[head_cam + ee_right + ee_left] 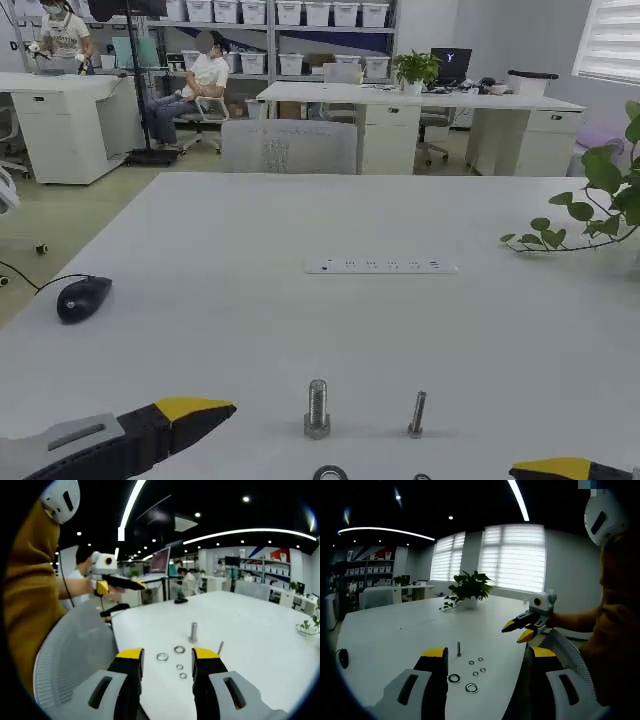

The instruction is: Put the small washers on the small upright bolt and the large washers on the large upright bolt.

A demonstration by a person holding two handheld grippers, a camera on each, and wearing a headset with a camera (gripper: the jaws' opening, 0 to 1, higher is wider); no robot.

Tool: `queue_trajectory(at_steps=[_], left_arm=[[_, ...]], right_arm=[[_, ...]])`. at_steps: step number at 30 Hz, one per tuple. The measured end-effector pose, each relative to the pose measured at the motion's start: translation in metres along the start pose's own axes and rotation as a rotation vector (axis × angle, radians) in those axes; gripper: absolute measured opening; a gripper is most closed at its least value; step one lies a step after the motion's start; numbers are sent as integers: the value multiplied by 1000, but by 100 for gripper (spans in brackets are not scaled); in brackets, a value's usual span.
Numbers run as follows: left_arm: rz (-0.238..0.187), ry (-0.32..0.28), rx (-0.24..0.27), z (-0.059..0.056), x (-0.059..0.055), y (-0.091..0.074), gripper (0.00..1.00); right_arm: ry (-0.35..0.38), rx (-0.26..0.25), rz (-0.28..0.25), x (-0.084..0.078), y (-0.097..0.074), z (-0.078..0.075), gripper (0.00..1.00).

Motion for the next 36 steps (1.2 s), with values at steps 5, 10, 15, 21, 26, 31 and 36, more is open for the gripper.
queue_trajectory(at_steps=[5,10,15,21,26,31,36], left_arm=[[11,-22,19,1,4,2,64],[38,-41,26,5,6,10,64],[50,-54,37,9,9,19,64],[71,-64,45,9,9,28,64],[70,-76,57,13,10,33,64],[96,-85,66,21,6,40,64],[103,-98,66,29,2,44,64]], right_arm=[[14,17,-1,0,1,-6,40],[32,27,-10,-2,5,-14,40],[42,61,3,-7,8,-21,40],[42,98,9,-10,8,-28,40],[40,129,17,-13,9,-34,39],[39,154,47,-26,11,-42,40],[49,166,62,-37,13,-47,40]])
Point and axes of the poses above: the centre of the closed fingertips' face, and the gripper's own axes: y roughly forward along the fingers, z roughly to its left, x roughly out of its top, the point moved 4 cm from there along -y, roughly backward along the fingers, and after that the axes turned 8 degrees about -y, right-handed, at the moved point
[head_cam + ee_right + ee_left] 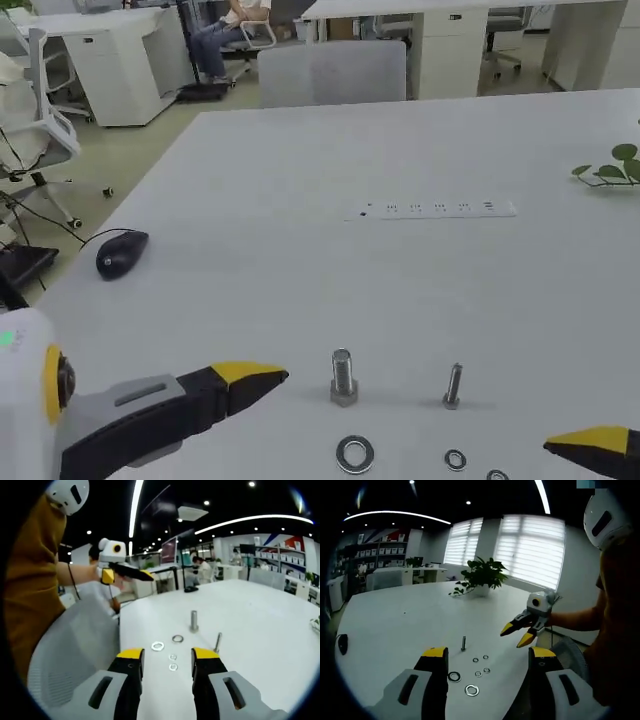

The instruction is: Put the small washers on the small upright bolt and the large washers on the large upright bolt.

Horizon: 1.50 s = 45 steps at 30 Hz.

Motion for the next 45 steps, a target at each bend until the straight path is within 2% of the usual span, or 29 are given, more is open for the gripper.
queue_trajectory(at_steps=[4,13,17,21,30,38,43,45], left_arm=[[9,-13,-7,7,-4,4,64],[25,-29,-33,20,-14,6,64],[33,-38,-46,24,-17,9,64],[25,-45,-65,26,-18,14,64],[39,-46,-79,31,-22,22,64],[45,-37,-81,31,-23,21,64],[58,-40,-78,33,-27,20,64],[63,-40,-79,33,-29,20,64]], right_arm=[[7,7,24,-8,4,-3,40],[-7,11,72,-16,12,-5,40],[-2,4,71,-15,11,-4,40],[4,2,88,-18,10,-2,40],[13,7,116,-24,8,-4,40],[-6,8,113,-17,11,-12,39],[-41,28,168,-22,19,-16,39],[-70,36,233,-31,21,-20,38]])
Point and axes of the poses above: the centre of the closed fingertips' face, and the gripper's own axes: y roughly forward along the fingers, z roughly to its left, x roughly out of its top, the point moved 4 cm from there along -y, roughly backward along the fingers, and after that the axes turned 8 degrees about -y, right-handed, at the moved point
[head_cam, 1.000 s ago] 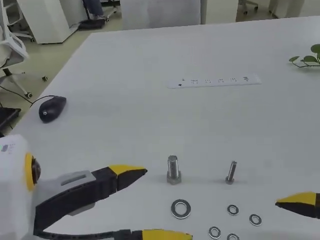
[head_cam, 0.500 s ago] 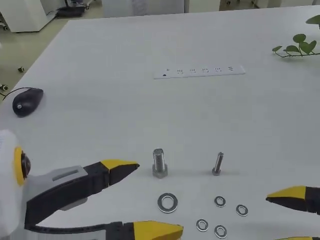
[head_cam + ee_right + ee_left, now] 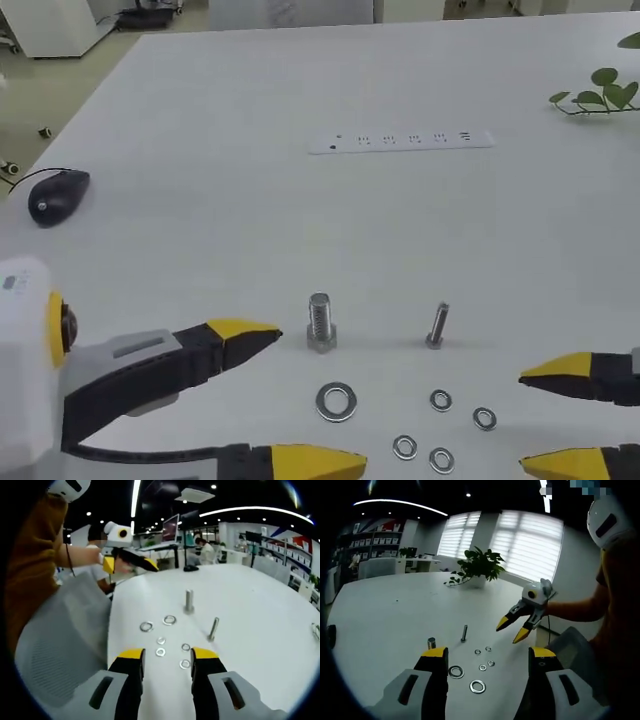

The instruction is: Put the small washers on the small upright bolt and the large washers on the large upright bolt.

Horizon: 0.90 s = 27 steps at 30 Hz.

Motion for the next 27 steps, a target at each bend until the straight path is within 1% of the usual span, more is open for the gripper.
queue_trajectory(at_steps=[1,2,4,5,6,8,9,10,11,12,14,17,21,27], left_arm=[[-1,1,0,0,0,0,64],[-4,-3,-2,0,0,0,64],[-3,-5,0,0,-2,0,64],[-1,-7,0,0,-2,0,64],[3,-7,-1,0,-3,0,64],[7,-8,-3,0,-4,0,64],[6,-7,-5,-1,-3,0,64],[4,-8,-7,-1,-3,0,64],[7,-8,-7,-1,-3,0,64],[11,-6,-5,0,-3,0,64],[9,-7,-6,0,-2,1,64],[8,-7,-10,0,-2,2,64],[12,-12,-16,1,-3,4,64],[14,-16,-23,5,-2,7,64]], right_arm=[[-8,9,15,-3,3,-1,37],[1,15,32,-5,5,-3,36],[-14,29,49,-9,11,-7,35],[-17,34,68,-11,12,-9,34],[-39,37,112,-16,14,-12,33],[-65,83,178,-24,19,-13,32],[-71,96,205,-27,21,-14,32],[-100,109,227,-29,24,-15,32],[-120,109,233,-28,25,-17,32],[-122,110,236,-27,27,-17,32],[-129,126,253,-26,29,-20,31],[-169,154,285,-27,32,-21,30],[-177,184,298,-27,35,-21,30],[-180,209,319,-31,32,-20,30]])
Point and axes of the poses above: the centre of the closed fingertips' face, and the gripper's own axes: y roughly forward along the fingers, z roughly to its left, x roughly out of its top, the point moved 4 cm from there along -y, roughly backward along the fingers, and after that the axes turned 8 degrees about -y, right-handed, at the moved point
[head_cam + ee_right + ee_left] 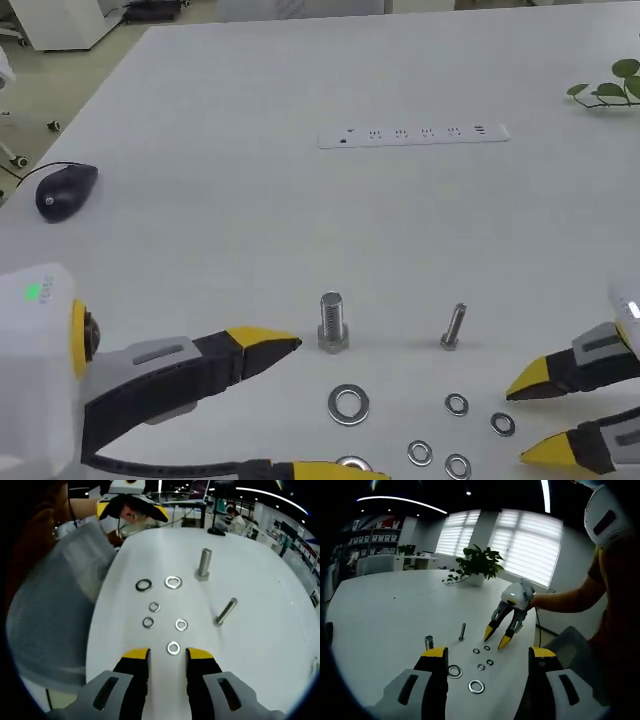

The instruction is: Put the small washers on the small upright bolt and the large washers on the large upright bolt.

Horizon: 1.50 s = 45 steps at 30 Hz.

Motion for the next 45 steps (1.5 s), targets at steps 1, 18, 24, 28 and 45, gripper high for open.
queue_trajectory(at_steps=[1,18,24,28,45], left_arm=[[-2,1,0,1,0,0,64],[4,-28,-7,12,-4,6,64],[3,-30,-9,14,-3,7,64],[4,-31,-10,14,-4,7,64],[2,-30,3,8,-9,3,64]], right_arm=[[-1,4,8,-2,0,0,30],[-13,34,54,-9,1,-7,31],[-14,42,59,-8,4,-6,31],[-18,47,65,-8,5,-6,31],[-41,44,96,-6,1,-9,30]])
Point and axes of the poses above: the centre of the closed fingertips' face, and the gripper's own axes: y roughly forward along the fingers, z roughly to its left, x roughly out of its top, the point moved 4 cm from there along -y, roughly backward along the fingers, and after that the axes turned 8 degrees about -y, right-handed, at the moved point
